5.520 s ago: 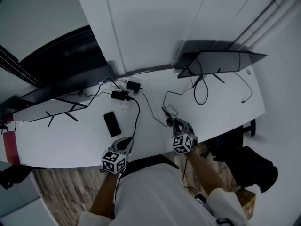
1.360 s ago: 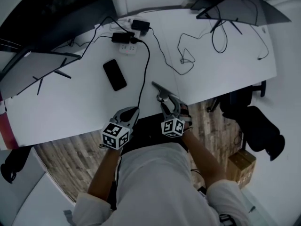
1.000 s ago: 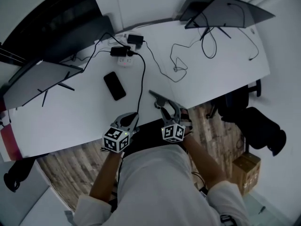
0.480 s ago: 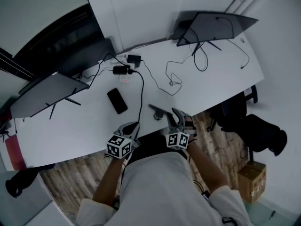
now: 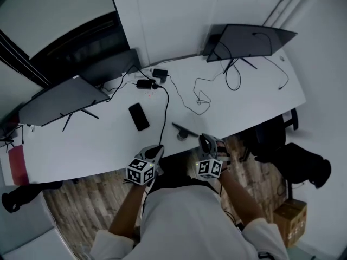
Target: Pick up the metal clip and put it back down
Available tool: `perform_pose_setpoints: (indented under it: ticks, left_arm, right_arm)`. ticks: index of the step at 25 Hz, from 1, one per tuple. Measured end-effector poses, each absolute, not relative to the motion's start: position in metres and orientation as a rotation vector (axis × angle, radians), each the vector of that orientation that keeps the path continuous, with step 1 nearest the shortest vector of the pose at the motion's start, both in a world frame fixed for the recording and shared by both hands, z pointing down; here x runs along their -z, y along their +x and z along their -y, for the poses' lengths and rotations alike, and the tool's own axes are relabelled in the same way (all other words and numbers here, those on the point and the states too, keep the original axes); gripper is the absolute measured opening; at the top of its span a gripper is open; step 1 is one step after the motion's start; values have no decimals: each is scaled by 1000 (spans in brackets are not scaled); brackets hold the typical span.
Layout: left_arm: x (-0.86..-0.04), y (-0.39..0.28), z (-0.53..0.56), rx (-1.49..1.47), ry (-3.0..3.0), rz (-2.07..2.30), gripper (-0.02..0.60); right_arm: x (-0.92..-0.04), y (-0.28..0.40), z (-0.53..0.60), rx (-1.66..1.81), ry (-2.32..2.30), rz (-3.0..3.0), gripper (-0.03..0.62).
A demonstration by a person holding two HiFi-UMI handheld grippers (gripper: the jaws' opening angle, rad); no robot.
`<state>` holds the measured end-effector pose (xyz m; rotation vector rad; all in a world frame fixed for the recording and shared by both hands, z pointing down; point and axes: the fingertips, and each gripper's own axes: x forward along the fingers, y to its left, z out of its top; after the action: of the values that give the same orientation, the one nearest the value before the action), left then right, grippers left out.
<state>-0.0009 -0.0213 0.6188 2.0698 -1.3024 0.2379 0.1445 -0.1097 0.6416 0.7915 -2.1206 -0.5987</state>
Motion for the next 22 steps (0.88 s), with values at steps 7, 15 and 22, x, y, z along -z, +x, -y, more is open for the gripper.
perform_pose_setpoints:
  ticks: [7, 15, 22]
  left_arm:
    - [-615, 29, -5, -233, 2058, 1349, 32]
    - [-604, 60, -41, -224, 2069, 1407, 32]
    - [-589, 85, -76, -211, 2070, 1466, 32]
  right_arm:
    - [-625, 164, 84, 555, 793, 2192, 43]
    - [-608, 198, 49, 391, 818, 2294, 34]
    - [-600, 223, 14, 218, 779, 2352, 34]
